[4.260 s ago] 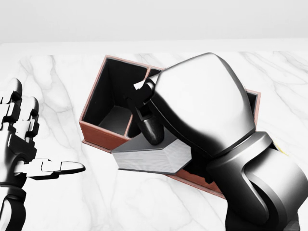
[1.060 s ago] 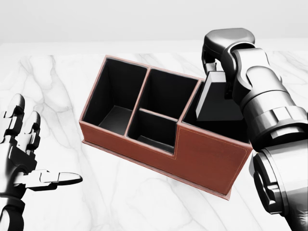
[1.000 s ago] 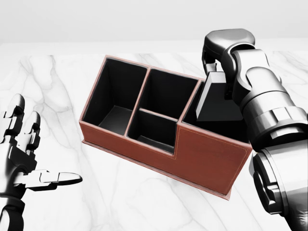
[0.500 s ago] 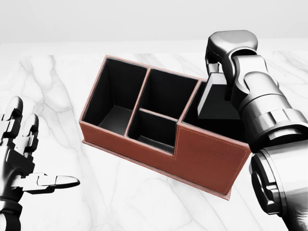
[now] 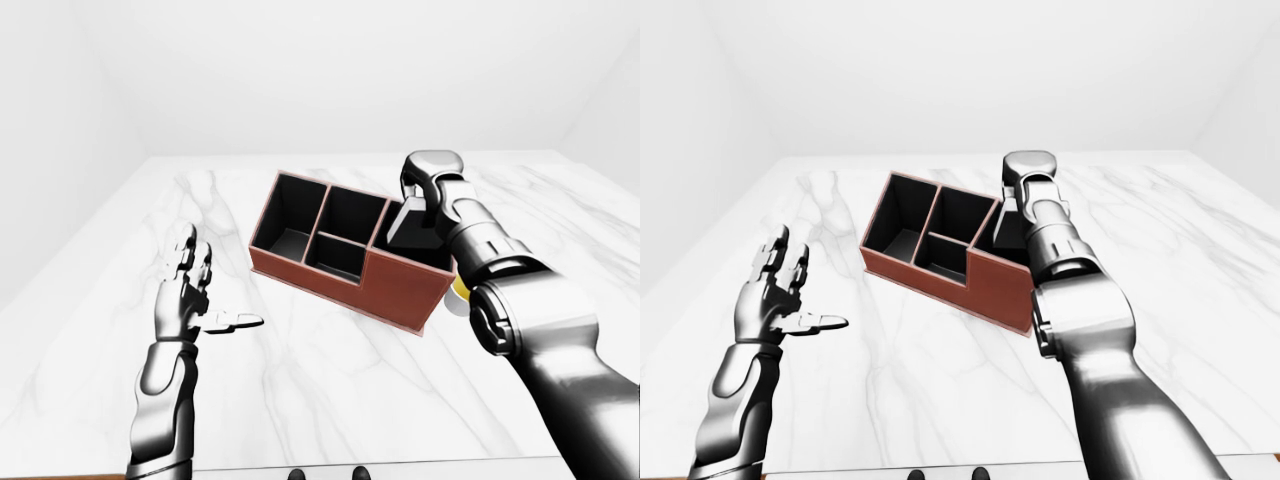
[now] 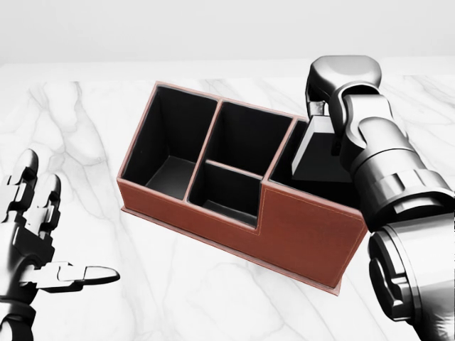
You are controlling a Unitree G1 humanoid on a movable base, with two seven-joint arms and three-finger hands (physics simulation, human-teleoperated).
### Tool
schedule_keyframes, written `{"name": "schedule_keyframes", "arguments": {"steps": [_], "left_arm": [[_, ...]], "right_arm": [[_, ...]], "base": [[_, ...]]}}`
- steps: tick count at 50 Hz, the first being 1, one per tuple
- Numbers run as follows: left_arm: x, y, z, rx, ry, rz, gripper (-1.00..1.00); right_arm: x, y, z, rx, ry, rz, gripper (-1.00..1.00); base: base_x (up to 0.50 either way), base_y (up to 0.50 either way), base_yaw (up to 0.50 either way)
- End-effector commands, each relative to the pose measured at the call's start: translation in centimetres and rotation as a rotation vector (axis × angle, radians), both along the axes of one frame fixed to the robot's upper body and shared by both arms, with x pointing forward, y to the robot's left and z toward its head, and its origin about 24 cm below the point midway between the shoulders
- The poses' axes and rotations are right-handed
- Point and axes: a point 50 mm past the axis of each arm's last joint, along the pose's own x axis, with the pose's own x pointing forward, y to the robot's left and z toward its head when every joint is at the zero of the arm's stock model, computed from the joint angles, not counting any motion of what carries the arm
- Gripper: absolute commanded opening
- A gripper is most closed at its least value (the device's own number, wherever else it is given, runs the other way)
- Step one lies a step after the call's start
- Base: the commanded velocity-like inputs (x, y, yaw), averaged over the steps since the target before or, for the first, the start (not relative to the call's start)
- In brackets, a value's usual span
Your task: Pick up the book and place it in the right compartment of the caddy.
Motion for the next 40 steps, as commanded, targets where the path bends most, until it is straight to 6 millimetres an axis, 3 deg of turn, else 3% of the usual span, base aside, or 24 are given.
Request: {"name": "schedule_keyframes", "arguments": {"steps": [1,40], "left_arm": [[-0.2,0.0,-0.4,-0.002,0.005,-0.001,1.00],[-0.3,0.5,-1.3,-0.017,0.011,0.008,1.00]], "right_arm": [[0.0,0.1,-0.1,-0.036,-0.024,0.000,-1.00],[-0.4,0.4,-2.7,-0.017,0.016,0.003,-1.00]], "base": [[0.00,0.00,0.00],[0.00,0.00,0.00]]}}
